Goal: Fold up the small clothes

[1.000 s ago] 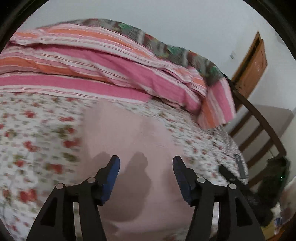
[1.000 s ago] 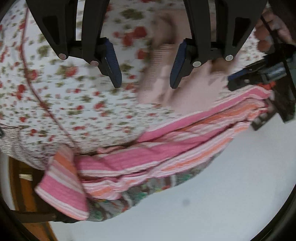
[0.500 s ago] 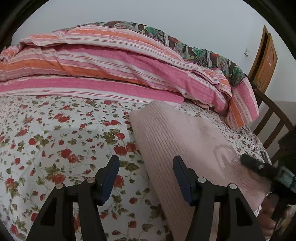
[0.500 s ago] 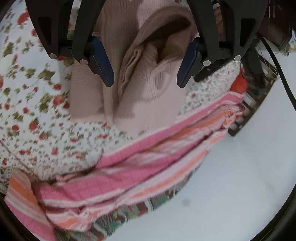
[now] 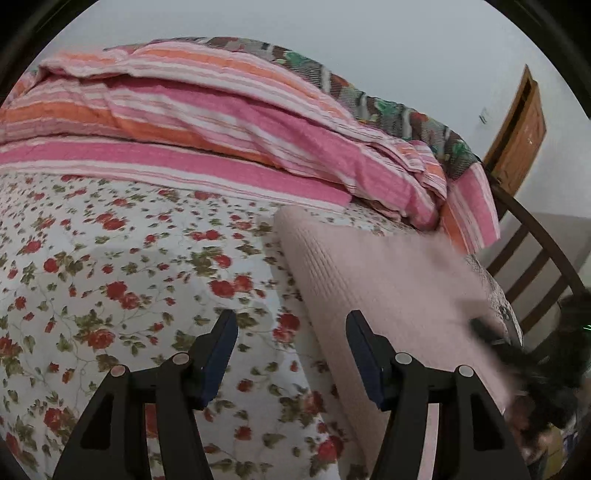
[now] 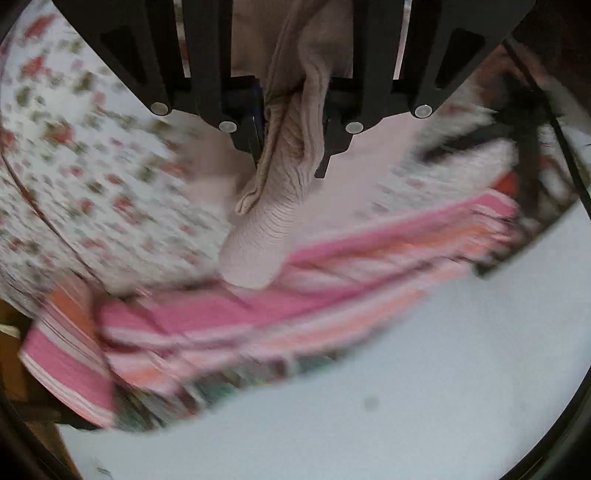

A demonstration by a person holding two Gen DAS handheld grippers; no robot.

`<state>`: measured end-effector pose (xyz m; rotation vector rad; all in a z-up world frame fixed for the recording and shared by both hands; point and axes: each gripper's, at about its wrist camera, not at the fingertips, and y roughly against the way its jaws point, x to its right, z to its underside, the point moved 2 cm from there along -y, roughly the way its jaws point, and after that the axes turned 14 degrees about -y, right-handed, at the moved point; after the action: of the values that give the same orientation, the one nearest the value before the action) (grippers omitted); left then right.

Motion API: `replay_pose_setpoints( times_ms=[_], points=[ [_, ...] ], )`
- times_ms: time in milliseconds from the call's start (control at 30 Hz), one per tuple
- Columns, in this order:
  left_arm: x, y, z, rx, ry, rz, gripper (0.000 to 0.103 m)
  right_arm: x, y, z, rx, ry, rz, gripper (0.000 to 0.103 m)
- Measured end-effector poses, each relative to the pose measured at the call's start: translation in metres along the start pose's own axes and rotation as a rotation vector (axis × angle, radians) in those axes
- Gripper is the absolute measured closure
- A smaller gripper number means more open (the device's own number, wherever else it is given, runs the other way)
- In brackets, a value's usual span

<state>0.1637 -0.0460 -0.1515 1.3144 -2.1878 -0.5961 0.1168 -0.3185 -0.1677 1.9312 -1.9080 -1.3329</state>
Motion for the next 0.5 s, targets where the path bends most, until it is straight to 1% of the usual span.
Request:
replay_pose_setpoints(
  times_ms=[33, 67, 100, 133, 233, 367, 400, 467, 500],
  points=[
    [0.004, 0.000, 0.000, -0.002, -0.011, 0.002, 0.043, 0.014, -0.012, 0.002, -0.052, -0.052, 0.008, 0.075],
    [0.008, -0.001, -0.001, -0.004, -0.020, 0.005, 0.043, 0.023, -0.015, 0.001, -0.061, -0.088, -0.005, 0.071],
    [0.012, -0.002, -0.001, -0.007, -0.032, 0.009, 0.043, 0.030, -0.012, -0.001, -0.052, -0.120, -0.013, 0.053],
    [0.015, -0.003, -0.002, -0.010, -0.039, 0.009, 0.043, 0.033, -0.008, -0.004, -0.048, -0.129, -0.008, 0.044],
    [0.022, -0.007, -0.002, -0.018, -0.053, 0.022, 0.043, 0.037, -0.002, -0.004, -0.037, -0.125, -0.014, 0.044],
    [0.028, -0.013, -0.001, -0.032, -0.061, 0.035, 0.043, 0.033, -0.001, 0.002, -0.067, -0.118, -0.037, 0.044],
    [0.028, -0.014, -0.001, -0.035, -0.054, 0.048, 0.043, 0.033, -0.001, 0.002, -0.075, -0.122, -0.048, 0.043],
    [0.027, -0.017, -0.002, -0.039, -0.030, 0.095, 0.043, 0.027, -0.010, -0.002, -0.092, -0.135, -0.068, 0.043],
    [0.025, -0.019, -0.002, -0.044, -0.014, 0.121, 0.043, 0.029, -0.014, -0.002, -0.114, -0.152, -0.082, 0.043]
  ],
)
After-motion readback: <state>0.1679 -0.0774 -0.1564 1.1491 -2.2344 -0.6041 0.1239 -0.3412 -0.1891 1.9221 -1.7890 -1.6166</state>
